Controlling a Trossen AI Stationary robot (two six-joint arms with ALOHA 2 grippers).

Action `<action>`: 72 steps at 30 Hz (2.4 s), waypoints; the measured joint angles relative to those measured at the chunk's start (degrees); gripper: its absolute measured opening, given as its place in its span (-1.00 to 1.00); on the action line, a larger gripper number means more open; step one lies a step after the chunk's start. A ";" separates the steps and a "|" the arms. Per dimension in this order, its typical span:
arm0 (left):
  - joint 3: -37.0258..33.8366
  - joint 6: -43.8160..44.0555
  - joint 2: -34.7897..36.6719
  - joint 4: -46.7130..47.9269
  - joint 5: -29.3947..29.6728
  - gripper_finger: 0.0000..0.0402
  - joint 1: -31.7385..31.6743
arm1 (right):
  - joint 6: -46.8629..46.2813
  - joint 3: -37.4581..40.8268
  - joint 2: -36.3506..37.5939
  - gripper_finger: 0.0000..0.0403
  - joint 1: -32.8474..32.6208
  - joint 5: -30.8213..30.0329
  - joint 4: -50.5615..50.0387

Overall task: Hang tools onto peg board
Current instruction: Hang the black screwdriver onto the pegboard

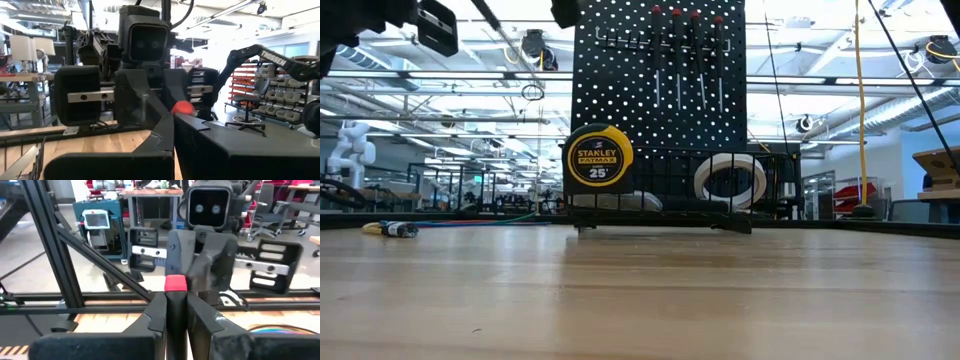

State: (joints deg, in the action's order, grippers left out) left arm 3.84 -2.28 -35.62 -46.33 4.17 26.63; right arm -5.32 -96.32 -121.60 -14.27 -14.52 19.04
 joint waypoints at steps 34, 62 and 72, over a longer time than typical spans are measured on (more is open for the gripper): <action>0.81 -1.11 0.94 5.46 3.09 -1.00 0.02 | 7.89 0.05 0.35 -0.83 -1.15 -6.54 1.75; 0.81 -1.08 0.30 3.07 -0.07 -1.00 0.02 | 3.89 0.01 -0.42 -0.83 0.85 -6.29 -2.59; 0.83 -1.09 0.45 3.10 -1.20 -1.00 0.02 | 5.99 0.07 -0.45 -0.83 1.11 -5.61 -4.22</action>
State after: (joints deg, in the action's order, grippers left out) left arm 4.67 -3.38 -35.17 -43.22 2.97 26.65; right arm 0.67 -96.25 -122.05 -13.16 -20.13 14.82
